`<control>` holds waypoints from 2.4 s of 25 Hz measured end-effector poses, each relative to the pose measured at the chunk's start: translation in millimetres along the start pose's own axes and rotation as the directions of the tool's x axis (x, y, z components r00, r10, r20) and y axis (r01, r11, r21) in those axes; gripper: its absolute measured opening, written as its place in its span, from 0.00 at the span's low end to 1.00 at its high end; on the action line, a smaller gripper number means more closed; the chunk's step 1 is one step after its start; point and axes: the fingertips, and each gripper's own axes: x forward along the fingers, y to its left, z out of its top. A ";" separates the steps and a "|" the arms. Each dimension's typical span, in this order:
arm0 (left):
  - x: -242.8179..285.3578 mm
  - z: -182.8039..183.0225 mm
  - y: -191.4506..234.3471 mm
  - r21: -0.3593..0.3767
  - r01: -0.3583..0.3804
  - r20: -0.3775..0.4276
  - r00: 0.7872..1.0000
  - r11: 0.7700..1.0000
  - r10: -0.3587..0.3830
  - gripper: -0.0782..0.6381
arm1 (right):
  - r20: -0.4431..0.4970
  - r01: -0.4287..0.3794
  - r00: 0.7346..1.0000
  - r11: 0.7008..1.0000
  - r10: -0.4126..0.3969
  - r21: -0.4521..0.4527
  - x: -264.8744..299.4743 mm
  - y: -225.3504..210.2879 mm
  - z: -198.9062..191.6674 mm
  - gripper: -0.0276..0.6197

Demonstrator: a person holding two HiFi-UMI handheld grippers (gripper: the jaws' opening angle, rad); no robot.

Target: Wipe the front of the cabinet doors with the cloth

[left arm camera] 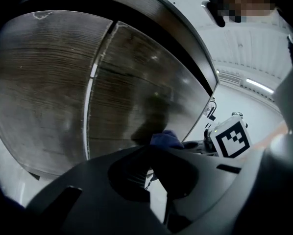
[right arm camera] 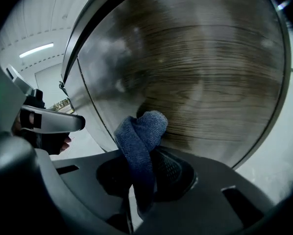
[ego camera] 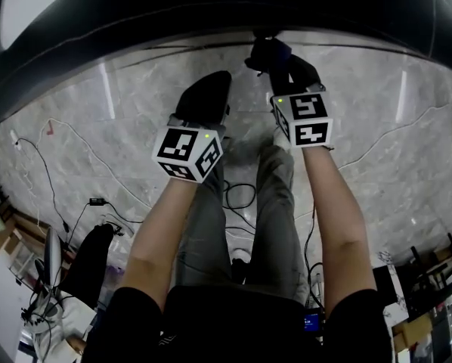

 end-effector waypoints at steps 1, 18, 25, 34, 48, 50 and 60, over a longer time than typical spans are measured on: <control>4.5 -0.2 -6.2 0.005 0.012 -0.004 1.000 1.000 -0.011 0.12 | 0.002 0.009 1.000 1.000 -0.009 0.005 -3.6 -7.9 -1.2 0.15; 70.4 -2.4 -116.9 0.038 0.113 -0.042 0.993 0.993 -0.111 0.12 | 0.025 0.126 0.991 0.986 -0.130 0.108 -78.9 -139.5 -26.3 0.15; 83.3 -7.9 -123.1 0.036 0.129 -0.041 0.991 0.991 -0.128 0.12 | 0.034 0.138 0.989 0.982 -0.143 0.131 -83.0 -151.8 -34.1 0.15; 44.6 5.9 -82.9 0.029 0.084 -0.022 0.996 0.996 -0.084 0.12 | 0.074 0.116 0.989 0.980 -0.130 0.164 -100.1 -101.4 -11.1 0.15; -39.5 35.5 -18.3 -0.009 0.057 0.018 0.998 0.998 -0.057 0.12 | 0.123 0.046 0.990 0.988 -0.064 0.145 -102.1 8.8 44.5 0.15; -54.7 41.9 -0.5 -0.027 0.050 0.023 0.999 0.998 -0.049 0.12 | 0.119 0.037 0.991 0.991 -0.053 0.132 -98.4 30.8 56.4 0.15; -134.1 67.3 -13.6 -0.053 0.052 0.066 0.997 0.997 -0.048 0.12 | 0.161 -0.022 0.987 0.992 0.002 0.120 -149.5 95.5 90.2 0.15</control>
